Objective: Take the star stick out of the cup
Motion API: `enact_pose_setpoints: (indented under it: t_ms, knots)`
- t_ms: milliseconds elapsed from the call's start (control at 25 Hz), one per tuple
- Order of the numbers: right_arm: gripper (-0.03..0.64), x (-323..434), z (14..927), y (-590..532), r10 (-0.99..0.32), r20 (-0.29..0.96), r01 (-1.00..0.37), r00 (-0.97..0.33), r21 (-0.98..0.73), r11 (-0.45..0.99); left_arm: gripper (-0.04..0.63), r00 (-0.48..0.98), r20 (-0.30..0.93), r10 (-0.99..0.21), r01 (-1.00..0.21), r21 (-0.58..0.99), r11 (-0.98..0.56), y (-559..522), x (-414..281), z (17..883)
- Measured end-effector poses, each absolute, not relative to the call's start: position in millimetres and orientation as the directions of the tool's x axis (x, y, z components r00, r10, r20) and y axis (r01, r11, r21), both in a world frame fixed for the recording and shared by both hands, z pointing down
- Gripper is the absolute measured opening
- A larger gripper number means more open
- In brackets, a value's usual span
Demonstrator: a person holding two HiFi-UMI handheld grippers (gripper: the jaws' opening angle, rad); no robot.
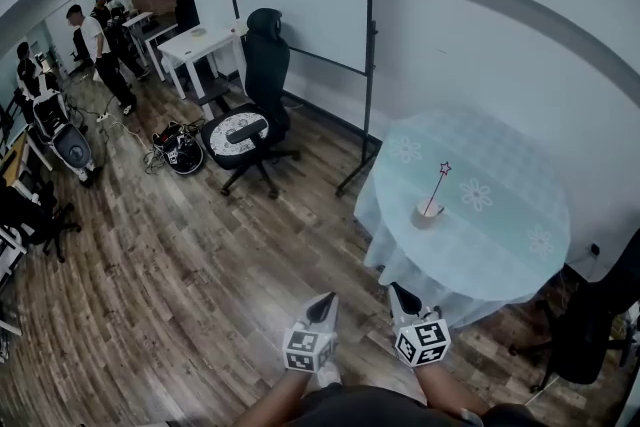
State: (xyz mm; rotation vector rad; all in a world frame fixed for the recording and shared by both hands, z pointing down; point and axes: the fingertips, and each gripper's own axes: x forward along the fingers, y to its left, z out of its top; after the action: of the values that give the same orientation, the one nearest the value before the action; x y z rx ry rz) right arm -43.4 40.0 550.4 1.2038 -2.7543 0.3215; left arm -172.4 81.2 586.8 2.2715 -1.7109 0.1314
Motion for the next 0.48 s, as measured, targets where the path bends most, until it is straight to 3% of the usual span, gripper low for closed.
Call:
enact_pose_setpoints:
  t_ms: [480]
  knots:
    - [0.003, -83, 552, 35, -0.739, 0.185, -0.762, -0.647, -0.125, 0.636, 0.005, 0.33, 0.243, -0.912, -0.94, 0.171, -0.295, 66, -210, 592]
